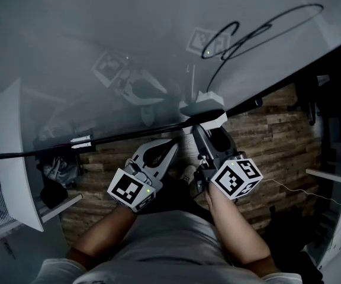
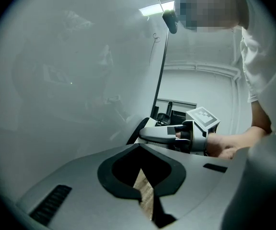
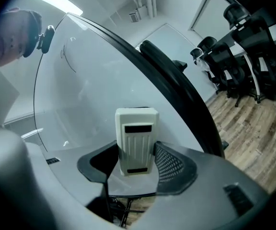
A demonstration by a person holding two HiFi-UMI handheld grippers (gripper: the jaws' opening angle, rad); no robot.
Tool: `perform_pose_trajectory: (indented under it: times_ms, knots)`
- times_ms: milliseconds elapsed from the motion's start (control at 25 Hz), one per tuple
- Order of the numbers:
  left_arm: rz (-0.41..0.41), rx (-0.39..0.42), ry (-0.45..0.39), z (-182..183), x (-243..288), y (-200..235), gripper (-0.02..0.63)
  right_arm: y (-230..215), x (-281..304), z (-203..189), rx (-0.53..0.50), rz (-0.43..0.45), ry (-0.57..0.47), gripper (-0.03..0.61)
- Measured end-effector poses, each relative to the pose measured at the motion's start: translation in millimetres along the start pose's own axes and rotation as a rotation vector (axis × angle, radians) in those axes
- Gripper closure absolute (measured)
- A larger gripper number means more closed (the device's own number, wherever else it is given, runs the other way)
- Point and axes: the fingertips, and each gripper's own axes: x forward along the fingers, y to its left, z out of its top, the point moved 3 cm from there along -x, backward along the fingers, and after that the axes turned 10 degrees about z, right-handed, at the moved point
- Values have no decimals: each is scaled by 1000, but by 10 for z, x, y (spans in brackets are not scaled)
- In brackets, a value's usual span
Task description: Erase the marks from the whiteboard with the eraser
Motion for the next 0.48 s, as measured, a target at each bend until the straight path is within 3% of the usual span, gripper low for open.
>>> perform_pose_trajectory:
  times_ms: [280, 480]
  knots:
    - [7, 2, 10, -48, -6, 90, 607, -137, 5, -69, -1, -18, 9, 339]
    - [-6, 67, -21, 15, 50, 97, 607, -475, 17, -238, 47, -83, 34, 339]
